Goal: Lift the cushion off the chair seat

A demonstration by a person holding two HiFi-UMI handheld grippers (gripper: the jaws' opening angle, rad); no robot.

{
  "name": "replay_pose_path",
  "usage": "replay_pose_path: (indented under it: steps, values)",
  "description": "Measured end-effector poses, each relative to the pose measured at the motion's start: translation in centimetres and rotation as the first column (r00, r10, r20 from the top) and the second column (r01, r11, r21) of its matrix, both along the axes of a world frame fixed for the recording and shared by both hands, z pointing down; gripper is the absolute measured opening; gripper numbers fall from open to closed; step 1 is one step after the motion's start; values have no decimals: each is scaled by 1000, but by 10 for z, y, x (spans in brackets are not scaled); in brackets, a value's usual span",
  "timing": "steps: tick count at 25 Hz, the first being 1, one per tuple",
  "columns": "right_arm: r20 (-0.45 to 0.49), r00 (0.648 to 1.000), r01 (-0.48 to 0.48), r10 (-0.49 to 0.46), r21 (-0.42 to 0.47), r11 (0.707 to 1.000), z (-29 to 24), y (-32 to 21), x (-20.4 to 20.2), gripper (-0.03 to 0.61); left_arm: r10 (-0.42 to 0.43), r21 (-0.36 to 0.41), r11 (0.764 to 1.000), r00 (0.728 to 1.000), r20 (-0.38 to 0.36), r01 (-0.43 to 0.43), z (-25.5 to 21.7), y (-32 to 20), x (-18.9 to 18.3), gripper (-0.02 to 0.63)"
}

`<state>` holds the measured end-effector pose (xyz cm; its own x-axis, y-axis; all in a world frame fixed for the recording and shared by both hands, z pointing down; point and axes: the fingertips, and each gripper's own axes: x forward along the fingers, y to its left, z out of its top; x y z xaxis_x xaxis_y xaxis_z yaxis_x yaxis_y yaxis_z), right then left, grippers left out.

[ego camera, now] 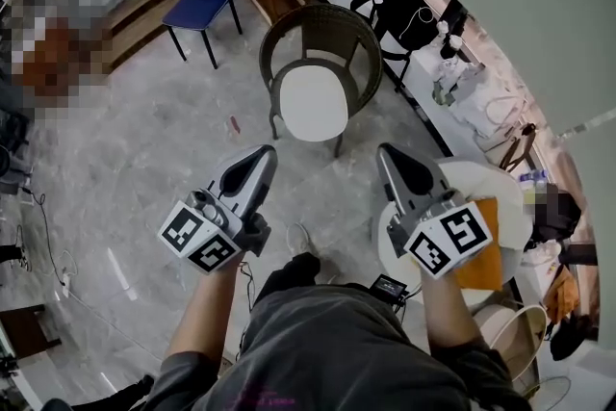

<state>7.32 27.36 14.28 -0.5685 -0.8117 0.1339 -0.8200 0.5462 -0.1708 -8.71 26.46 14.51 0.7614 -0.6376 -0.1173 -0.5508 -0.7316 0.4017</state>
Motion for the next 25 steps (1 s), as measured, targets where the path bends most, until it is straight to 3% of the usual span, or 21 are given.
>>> replay_pose_path:
  steps: [9,17,25]
  values:
    - [-21,999,-43,42,-21,999,2,-79,-33,9,35,-13,999,999,-9,-36,2,-89,-36,8]
    - [-22,998,-61,60,-37,997,6,-128,-49,9,45,-13,999,999,-7,-45,2,-139,-53,8]
    - [-9,998,-69,68,-23,997,-3,-164,-40,9,49,-27,998,999,12,-49,4,-175,-43,8]
